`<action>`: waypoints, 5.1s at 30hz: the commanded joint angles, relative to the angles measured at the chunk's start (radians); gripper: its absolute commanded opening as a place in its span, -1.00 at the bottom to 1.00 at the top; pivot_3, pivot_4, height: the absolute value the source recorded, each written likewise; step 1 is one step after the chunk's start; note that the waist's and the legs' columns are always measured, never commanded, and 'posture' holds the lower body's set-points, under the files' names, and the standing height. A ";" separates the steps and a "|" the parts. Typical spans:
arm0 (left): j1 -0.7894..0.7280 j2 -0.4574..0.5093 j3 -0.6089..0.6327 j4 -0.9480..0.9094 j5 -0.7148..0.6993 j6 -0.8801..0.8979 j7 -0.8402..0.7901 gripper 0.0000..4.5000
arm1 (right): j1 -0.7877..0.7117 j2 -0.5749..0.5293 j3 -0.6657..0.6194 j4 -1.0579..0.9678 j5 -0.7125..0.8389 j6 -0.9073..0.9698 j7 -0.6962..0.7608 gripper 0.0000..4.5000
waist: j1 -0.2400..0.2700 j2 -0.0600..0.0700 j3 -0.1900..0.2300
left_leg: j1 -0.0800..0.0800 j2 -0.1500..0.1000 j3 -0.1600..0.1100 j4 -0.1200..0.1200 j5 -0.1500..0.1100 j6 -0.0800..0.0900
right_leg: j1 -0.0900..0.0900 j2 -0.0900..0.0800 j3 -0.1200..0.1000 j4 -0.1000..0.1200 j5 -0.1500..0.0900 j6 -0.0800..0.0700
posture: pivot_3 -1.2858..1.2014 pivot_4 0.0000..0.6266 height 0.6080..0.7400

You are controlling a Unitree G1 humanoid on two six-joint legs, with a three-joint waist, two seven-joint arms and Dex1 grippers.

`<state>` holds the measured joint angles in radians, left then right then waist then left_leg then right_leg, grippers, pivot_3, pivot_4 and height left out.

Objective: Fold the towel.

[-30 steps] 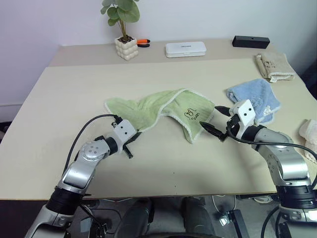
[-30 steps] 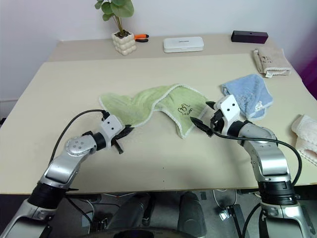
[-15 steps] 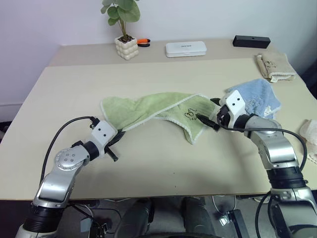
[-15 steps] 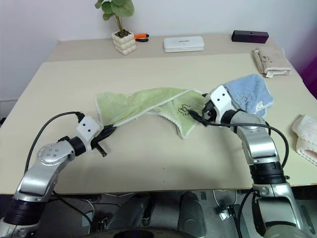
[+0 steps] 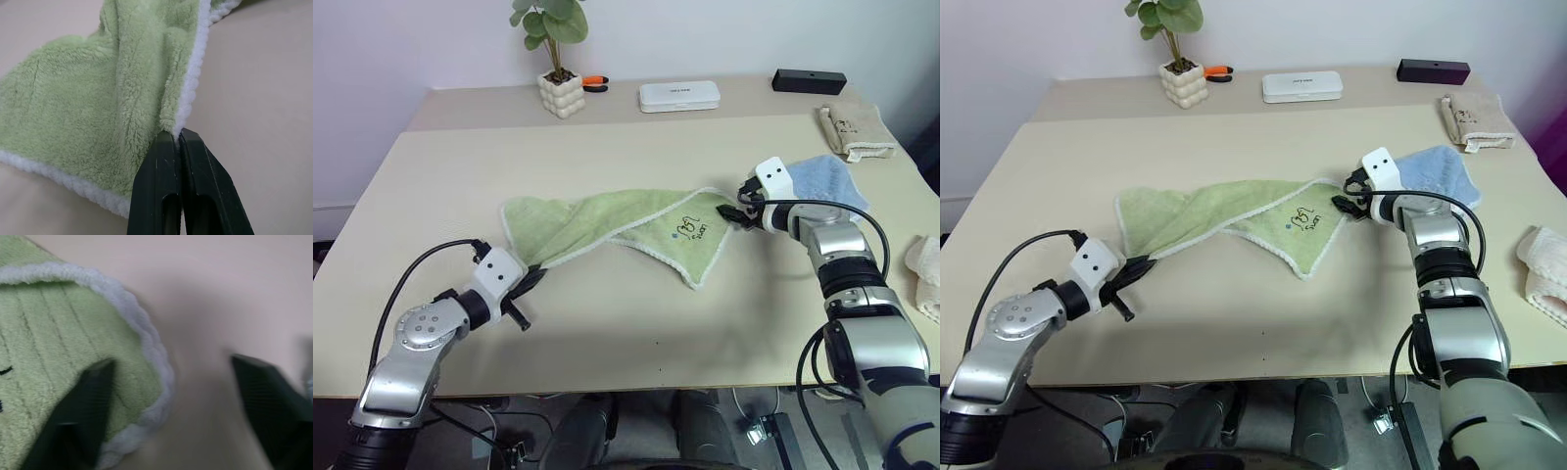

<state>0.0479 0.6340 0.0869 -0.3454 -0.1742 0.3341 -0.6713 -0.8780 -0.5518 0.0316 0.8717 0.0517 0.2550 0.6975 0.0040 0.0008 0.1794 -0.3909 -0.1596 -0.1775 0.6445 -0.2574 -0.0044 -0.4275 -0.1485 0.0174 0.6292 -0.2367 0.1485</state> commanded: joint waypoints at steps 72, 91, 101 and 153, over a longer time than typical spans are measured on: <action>-0.350 0.141 0.132 0.676 -0.078 -0.211 -0.197 -1.00 | 0.342 -0.218 0.012 -0.657 0.140 -0.022 0.336 -0.98 | 0.000 -0.001 0.002 | -0.001 0.013 0.024 0.002 -0.005 0.003 | -0.001 0.001 0.000 -0.010 0.009 0.003 | 0.03 -0.52 1.00; -0.160 0.055 0.327 0.257 -0.263 -0.064 -0.013 0.90 | 0.649 -0.210 -0.349 -1.144 0.503 0.468 0.161 0.97 | 0.011 -0.002 0.002 | -0.001 0.013 0.023 0.003 -0.007 0.007 | -0.001 0.001 0.000 -0.009 0.009 0.003 | 0.03 -0.52 1.00; -0.211 -0.129 -0.237 -0.118 -0.228 0.014 -0.109 0.90 | 1.045 0.021 -0.501 -1.519 0.899 0.845 -0.160 0.99 | 0.035 -0.002 0.001 | 0.000 0.013 0.024 0.004 -0.008 0.008 | 0.001 0.001 0.001 -0.011 0.010 0.002 | 0.03 -0.52 1.00; -0.104 -0.165 -0.307 -0.102 -0.133 -0.047 -0.072 0.90 | 0.507 -0.052 0.063 -1.353 0.824 0.771 -0.520 -0.98 | 0.010 -0.003 -0.001 | 0.000 0.027 0.035 0.004 -0.008 0.008 | -0.001 0.014 0.008 -0.018 0.013 -0.002 | 0.03 -0.52 1.00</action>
<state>-0.0634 0.4687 -0.2219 -0.4050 -0.3126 0.2957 -0.7527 -0.3523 -0.6191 0.0785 -0.4821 0.9146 1.0567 0.1659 0.0136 -0.0019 0.1780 -0.3909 -0.1327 -0.1425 0.6479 -0.2659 0.0037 -0.4289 -0.1342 0.0252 0.6123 -0.2234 0.1462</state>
